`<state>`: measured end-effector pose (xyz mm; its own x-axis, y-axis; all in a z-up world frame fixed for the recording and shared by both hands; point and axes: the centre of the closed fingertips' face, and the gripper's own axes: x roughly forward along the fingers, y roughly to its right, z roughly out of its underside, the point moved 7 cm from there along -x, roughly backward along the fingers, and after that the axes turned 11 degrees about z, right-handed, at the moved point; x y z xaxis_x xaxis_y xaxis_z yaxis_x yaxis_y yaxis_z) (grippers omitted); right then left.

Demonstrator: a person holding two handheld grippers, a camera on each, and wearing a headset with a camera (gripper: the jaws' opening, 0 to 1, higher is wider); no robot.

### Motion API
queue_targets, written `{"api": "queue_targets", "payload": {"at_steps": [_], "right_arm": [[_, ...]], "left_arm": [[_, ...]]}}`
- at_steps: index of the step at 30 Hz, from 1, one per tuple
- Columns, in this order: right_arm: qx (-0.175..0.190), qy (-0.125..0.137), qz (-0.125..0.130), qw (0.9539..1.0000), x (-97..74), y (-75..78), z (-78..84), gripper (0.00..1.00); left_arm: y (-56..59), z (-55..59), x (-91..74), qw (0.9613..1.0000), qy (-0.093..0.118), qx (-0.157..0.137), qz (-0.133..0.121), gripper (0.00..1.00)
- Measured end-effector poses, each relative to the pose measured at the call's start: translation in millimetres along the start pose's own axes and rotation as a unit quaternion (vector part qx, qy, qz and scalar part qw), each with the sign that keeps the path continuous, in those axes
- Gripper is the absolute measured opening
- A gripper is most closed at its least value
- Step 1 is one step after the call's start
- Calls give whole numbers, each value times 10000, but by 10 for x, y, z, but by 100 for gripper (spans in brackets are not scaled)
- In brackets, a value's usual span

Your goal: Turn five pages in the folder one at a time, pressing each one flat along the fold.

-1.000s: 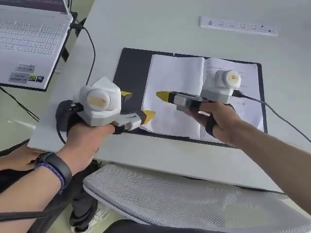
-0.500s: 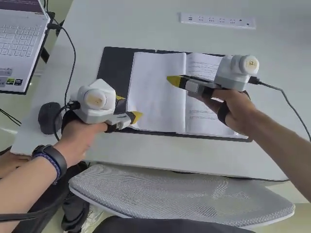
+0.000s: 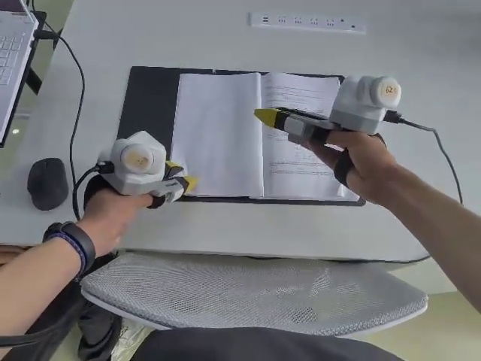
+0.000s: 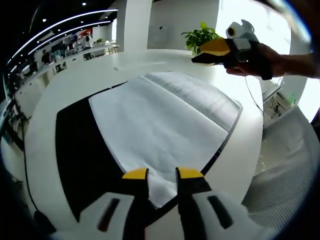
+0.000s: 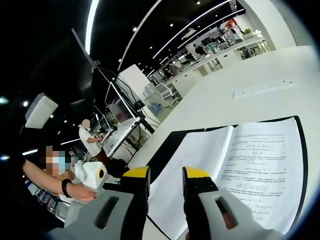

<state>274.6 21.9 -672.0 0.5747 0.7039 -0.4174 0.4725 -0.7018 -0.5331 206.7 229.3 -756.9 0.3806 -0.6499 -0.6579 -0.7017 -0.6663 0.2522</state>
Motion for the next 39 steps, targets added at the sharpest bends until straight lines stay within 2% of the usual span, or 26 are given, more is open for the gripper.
{"api": "queue_targets", "payload": {"at_steps": [3,7,10,13,18,33,39], "right_arm": [[12,-18,21,10000,-27,25,26,24],[20,-71,38,10000,-43,65,72,24],[-5,-150,38,9999,-33,96,111,24],[9,-191,33,9998,-16,128,127,23],[42,-263,41,9996,63,200,144,22],[-50,-739,-16,9972,480,488,201,11],[-155,-875,-55,9960,566,536,223,8]], "left_arm": [[-15,33,11,9998,-86,116,-112,10],[-53,35,8,9991,-87,275,-327,0],[-54,25,6,9991,-110,278,-302,0],[-42,20,10,9985,-150,404,-340,0],[-64,18,8,9991,-53,205,-365,0],[-94,4,25,9993,-31,34,-377,0],[-101,9,33,9992,-18,-47,-399,0]]}}
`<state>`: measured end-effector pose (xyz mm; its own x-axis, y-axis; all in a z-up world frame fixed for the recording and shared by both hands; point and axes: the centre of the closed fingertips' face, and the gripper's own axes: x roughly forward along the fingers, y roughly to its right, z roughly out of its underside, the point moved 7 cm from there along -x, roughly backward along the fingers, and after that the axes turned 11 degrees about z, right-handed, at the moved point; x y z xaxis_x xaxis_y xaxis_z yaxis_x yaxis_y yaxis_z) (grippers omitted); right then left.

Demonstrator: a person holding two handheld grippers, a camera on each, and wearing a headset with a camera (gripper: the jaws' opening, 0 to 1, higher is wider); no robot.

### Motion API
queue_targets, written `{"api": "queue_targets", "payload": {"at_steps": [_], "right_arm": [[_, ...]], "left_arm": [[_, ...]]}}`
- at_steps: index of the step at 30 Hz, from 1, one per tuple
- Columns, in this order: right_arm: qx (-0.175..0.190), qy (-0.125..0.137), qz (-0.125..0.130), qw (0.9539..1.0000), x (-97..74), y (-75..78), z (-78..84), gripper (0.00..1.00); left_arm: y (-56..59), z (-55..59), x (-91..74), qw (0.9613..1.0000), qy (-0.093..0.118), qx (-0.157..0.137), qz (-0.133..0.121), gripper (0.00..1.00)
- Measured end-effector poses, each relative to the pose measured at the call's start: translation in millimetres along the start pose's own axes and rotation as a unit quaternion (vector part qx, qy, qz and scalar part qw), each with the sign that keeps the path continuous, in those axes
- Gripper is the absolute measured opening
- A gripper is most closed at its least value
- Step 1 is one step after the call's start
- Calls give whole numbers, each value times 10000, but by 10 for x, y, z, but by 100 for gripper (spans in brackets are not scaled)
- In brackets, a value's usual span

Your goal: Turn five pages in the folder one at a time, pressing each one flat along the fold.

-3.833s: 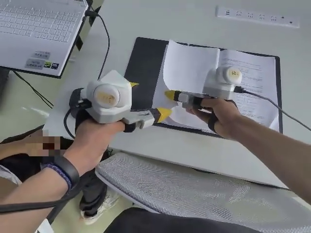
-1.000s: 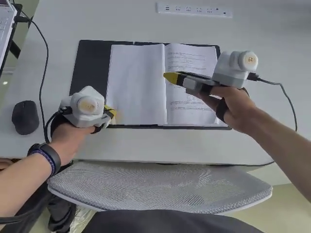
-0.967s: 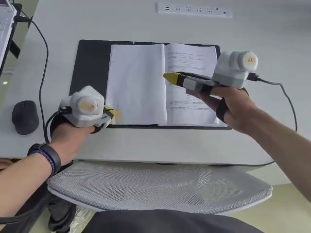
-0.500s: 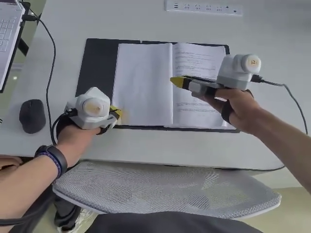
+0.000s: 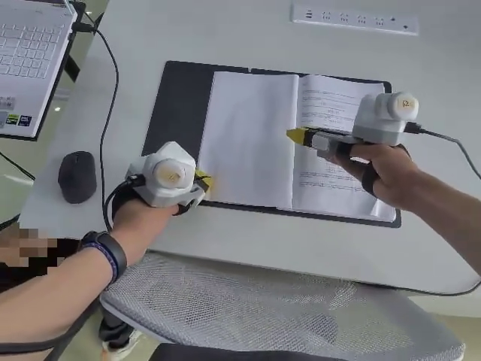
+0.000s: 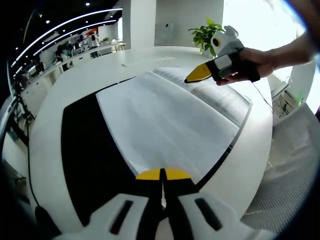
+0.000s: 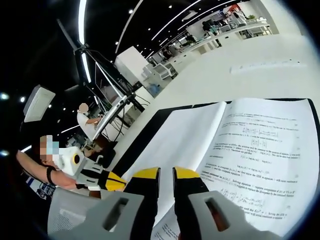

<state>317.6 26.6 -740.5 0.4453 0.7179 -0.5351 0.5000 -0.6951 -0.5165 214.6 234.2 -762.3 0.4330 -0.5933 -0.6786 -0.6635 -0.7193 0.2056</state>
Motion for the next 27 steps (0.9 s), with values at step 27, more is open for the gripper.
{"api": "queue_targets", "payload": {"at_steps": [27], "right_arm": [[777,372,-18,9963,351,413,-223,0]], "left_arm": [[-13,11,9,9991,133,-390,29,0]]}}
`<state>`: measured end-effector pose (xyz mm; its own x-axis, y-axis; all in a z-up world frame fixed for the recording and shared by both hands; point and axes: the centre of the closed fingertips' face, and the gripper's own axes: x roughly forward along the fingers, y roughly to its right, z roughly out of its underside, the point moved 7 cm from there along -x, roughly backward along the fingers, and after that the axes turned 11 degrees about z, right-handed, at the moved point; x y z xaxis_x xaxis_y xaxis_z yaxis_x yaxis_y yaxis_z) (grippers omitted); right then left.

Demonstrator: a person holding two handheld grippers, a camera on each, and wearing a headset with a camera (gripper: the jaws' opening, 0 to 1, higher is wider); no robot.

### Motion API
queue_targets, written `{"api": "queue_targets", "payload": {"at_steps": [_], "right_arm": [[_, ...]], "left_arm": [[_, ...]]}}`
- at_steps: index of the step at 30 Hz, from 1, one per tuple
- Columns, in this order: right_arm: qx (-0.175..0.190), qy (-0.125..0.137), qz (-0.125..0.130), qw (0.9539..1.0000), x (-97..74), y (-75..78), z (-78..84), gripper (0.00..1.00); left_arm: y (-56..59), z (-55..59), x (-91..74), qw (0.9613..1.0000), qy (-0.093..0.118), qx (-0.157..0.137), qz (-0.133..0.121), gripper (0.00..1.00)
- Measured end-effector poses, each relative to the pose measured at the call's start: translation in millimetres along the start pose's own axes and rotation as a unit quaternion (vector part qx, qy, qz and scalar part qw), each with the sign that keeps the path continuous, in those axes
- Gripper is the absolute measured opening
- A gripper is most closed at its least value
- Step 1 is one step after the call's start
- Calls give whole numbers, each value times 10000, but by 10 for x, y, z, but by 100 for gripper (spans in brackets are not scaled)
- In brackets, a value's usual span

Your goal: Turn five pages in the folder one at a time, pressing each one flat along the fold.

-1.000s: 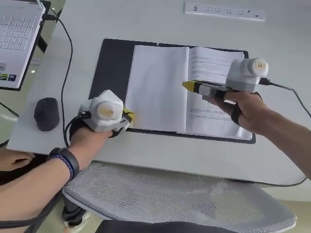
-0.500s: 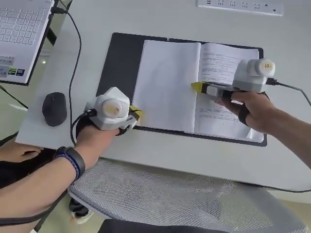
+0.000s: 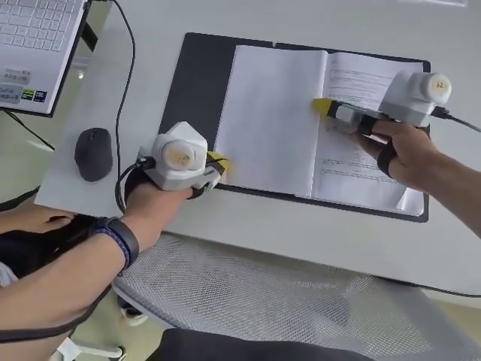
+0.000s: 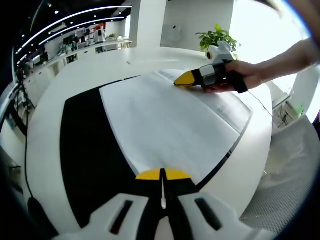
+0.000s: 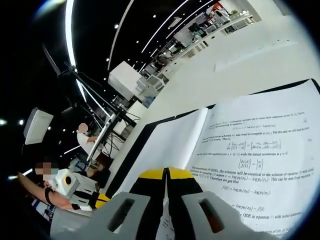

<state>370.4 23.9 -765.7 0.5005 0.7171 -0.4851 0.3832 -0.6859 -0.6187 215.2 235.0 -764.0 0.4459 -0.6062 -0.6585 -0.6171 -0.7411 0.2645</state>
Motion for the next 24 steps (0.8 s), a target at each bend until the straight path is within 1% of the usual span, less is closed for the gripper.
{"api": "queue_targets", "payload": {"at_steps": [1,4,5,6,7,9,11,15,17,24], "right_arm": [[21,12,3,10000,73,82,-89,0],[158,53,21,9999,155,143,-175,0],[222,105,39,9997,234,233,-275,0],[246,131,62,9996,261,260,-309,0],[286,162,78,9994,221,212,-242,0],[314,217,118,9992,230,172,-279,0],[348,268,156,9989,296,236,-348,0],[464,347,219,9981,379,286,-455,0],[533,426,301,9972,425,319,-516,0],[846,641,423,9935,575,412,-688,0]], "left_arm": [[2,-1,-1,10000,4,-1,-10,0],[23,-13,-15,10000,3,-19,-25,0],[27,-17,-19,10000,4,-32,-24,0],[30,-19,-22,10000,4,-41,-24,0],[33,-21,-24,10000,4,-42,-25,0],[37,-23,-26,10000,10,-58,-32,0],[42,-24,-30,10000,24,-79,-51,0],[46,-22,-33,9999,63,-128,-85,0],[46,-22,-33,9998,78,-166,-90,0],[30,-12,-25,9997,91,-216,-114,0]]}}
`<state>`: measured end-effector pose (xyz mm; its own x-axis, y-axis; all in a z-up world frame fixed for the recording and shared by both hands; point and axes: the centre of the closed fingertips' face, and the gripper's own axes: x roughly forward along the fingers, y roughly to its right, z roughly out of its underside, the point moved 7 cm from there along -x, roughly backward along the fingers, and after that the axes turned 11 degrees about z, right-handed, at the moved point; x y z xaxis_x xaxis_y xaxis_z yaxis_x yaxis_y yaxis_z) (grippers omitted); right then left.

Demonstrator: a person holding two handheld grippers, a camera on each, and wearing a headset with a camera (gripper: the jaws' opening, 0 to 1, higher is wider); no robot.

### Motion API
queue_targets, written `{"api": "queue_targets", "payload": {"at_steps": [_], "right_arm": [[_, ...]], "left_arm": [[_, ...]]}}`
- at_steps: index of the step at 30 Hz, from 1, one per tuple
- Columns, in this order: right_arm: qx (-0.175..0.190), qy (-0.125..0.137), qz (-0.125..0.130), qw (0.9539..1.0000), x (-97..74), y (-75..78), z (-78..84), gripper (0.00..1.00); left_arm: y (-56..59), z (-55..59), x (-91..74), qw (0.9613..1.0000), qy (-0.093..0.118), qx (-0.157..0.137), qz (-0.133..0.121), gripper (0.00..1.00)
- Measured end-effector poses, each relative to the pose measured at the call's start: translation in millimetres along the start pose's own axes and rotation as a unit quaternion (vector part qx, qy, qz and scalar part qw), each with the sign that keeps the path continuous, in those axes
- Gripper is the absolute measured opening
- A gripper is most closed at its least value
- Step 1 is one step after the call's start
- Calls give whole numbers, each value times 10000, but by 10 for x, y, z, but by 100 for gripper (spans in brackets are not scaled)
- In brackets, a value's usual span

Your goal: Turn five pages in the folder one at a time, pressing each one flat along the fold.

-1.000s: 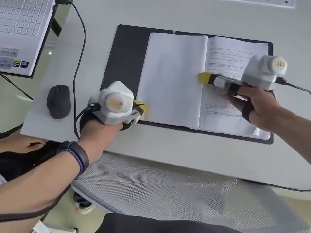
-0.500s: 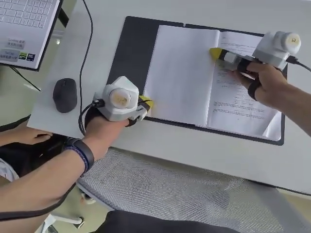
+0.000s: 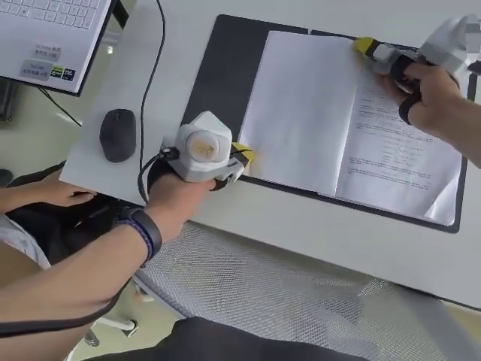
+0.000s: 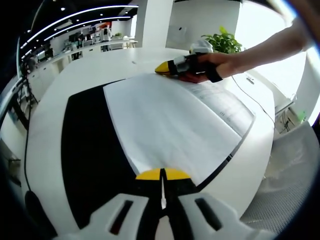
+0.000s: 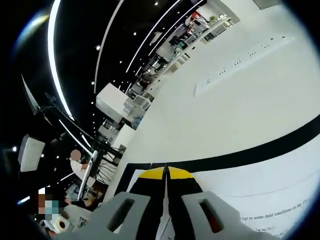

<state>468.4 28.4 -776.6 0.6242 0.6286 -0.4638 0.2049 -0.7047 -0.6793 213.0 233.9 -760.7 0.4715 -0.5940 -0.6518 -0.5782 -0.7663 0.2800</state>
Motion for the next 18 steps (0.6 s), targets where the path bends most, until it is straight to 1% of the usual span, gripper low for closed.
{"api": "queue_targets", "payload": {"at_steps": [3,6,8,10,14,15,18], "right_arm": [[54,27,25,10000,17,8,-9,0],[-12,183,16,9998,-38,10,43,0],[181,257,-32,9995,-77,28,79,0],[170,268,-67,9995,-119,29,120,0],[100,168,-125,9997,-218,0,225,0],[23,115,-164,9998,-254,-11,270,0],[3,89,-215,9997,-331,-31,369,0]], "left_arm": [[-8,4,4,10000,5,-16,-5,0],[-9,4,0,10000,30,-52,-1,0],[-6,5,-4,10000,45,-48,-2,0],[-7,6,-3,10000,39,-45,0,0],[-2,5,-7,10000,24,-31,3,0],[0,6,-8,10000,26,-28,-2,0],[3,7,-9,10000,28,-31,-8,0]]}}
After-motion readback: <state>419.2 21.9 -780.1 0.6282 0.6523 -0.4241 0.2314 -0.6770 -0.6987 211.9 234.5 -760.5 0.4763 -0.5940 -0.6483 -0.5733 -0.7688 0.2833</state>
